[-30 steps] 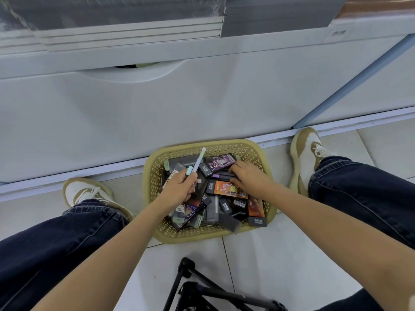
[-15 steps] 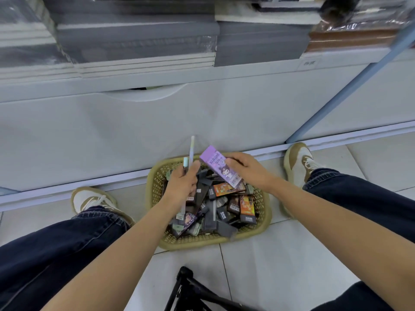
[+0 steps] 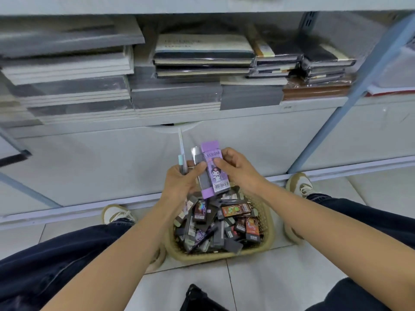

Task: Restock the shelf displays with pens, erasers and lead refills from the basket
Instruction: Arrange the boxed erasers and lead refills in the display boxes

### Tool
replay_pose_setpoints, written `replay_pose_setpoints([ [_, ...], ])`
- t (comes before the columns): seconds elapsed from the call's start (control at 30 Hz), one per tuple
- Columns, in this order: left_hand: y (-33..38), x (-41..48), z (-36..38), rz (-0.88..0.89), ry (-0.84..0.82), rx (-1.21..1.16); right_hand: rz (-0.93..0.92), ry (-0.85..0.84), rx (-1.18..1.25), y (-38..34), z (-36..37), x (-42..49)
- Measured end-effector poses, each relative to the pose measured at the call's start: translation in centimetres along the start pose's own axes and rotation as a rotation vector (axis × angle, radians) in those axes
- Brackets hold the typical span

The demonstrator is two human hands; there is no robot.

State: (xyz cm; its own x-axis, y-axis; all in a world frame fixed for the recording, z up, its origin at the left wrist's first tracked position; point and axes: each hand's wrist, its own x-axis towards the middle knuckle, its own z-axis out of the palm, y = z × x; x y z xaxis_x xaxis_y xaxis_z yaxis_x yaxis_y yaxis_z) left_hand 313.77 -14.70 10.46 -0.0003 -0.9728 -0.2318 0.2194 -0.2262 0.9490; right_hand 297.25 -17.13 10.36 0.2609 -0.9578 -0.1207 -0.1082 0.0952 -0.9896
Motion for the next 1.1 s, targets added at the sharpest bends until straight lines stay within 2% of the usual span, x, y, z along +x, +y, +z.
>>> replay_pose_setpoints([
  [0.17,5.3,-1.3,-0.4,0.103,0.142,0.074,-0.104,-0.007,0.026,-5.7,0.4,-0.5],
  [0.33,11.2,-3.5,-0.8,0.295,0.184,0.087,-0.221,0.046,0.096,-11.8,0.6,-1.1],
  [0.5,15.2,-5.8,-0.6,0.456,0.128,0.198,-0.172,-0.176,0.281,-16.6,1.2,-2.5],
  [0.6,16.5,-6.7,-0.8,0.415,0.053,0.239,-0.188,-0.185,0.277,-17.6,1.4,-2.8],
  [0.73,17.4,-7.3,-1.2,0.179,-0.094,0.173,-0.185,-0.189,0.265,-17.5,0.9,-3.1],
  [0.87,16.5,-7.3,-0.9,0.163,0.018,0.281,-0.223,-0.265,0.152,-16.9,0.4,-3.8],
  [1.0,16.3,-7.5,-0.2,0.275,0.143,0.31,-0.287,-0.177,0.109,-16.9,0.5,-4.3],
  [1.1,16.8,-7.9,-0.1,0.322,0.133,0.327,-0.339,-0.108,0.054,-17.2,1.1,-4.6],
])
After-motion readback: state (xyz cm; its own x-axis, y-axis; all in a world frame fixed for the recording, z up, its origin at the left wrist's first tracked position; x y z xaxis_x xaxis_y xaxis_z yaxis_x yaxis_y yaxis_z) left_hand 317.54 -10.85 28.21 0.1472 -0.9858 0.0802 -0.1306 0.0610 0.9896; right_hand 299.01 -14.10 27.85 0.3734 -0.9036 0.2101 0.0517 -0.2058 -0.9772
